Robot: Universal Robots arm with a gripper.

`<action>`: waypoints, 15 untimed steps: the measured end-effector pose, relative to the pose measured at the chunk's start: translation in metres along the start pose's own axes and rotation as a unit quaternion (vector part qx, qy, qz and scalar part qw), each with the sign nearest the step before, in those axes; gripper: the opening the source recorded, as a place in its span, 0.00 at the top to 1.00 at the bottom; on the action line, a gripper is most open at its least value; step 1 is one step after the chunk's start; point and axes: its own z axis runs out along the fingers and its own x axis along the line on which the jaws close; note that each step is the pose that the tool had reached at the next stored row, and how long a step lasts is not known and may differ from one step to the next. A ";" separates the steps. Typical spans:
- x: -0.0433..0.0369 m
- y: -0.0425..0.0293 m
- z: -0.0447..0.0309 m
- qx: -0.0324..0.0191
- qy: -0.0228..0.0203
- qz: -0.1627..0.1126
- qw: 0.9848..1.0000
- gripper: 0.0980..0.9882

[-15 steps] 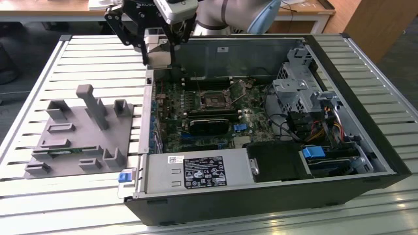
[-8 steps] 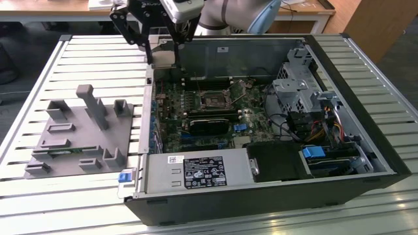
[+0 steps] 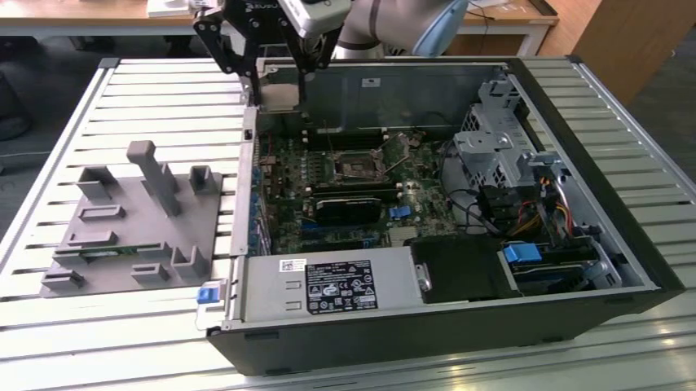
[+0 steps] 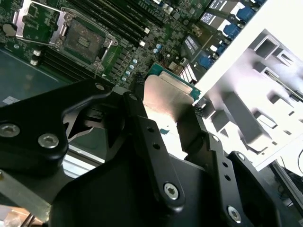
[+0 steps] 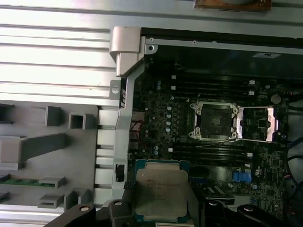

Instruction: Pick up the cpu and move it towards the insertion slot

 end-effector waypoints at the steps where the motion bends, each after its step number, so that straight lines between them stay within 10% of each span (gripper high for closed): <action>1: -0.0016 0.0000 0.0000 0.000 0.000 0.000 1.000 0.52; 15: -0.0204 0.0004 0.0002 0.000 0.000 -0.001 1.000 0.52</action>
